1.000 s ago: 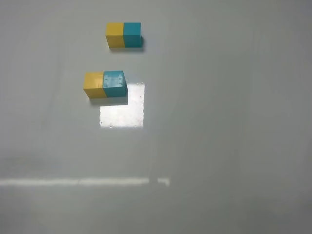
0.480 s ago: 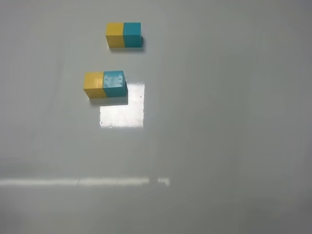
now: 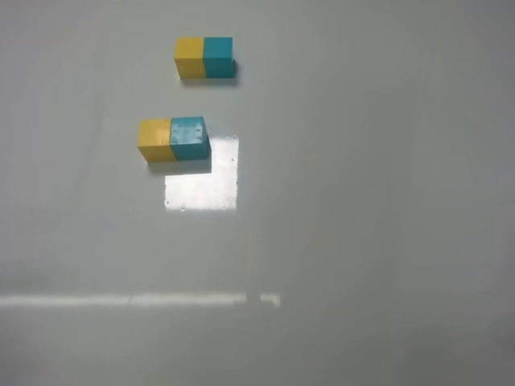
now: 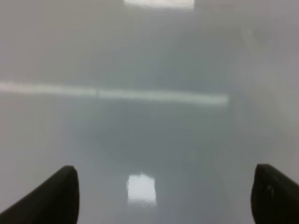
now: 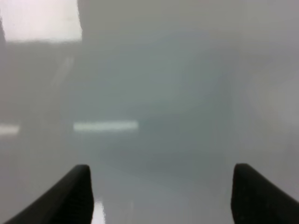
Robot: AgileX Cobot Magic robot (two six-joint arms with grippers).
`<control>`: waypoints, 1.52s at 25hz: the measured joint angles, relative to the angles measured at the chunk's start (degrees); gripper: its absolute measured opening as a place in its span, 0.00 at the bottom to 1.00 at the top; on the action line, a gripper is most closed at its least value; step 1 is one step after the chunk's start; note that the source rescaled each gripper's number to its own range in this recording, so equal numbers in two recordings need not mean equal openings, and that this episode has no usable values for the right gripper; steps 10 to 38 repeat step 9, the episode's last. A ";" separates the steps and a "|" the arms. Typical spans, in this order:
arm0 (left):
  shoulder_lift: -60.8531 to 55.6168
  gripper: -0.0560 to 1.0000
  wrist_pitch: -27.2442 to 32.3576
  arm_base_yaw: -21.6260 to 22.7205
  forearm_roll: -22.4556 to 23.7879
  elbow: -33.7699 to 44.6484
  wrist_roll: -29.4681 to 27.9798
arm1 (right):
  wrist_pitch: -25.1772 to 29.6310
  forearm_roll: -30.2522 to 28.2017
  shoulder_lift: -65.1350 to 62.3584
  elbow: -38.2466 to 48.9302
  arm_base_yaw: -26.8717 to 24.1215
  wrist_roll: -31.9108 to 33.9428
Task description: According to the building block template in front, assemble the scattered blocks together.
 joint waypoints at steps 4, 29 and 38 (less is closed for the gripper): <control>0.00 0.74 -0.24 0.00 0.18 0.00 -0.39 | 0.00 0.00 0.00 0.00 0.00 0.00; 0.00 0.74 -0.24 0.00 0.22 0.00 -0.44 | 0.00 0.00 0.00 0.00 0.00 0.00; 0.00 0.74 -0.24 0.00 0.22 0.00 -0.44 | 0.00 0.00 0.00 0.00 0.00 0.00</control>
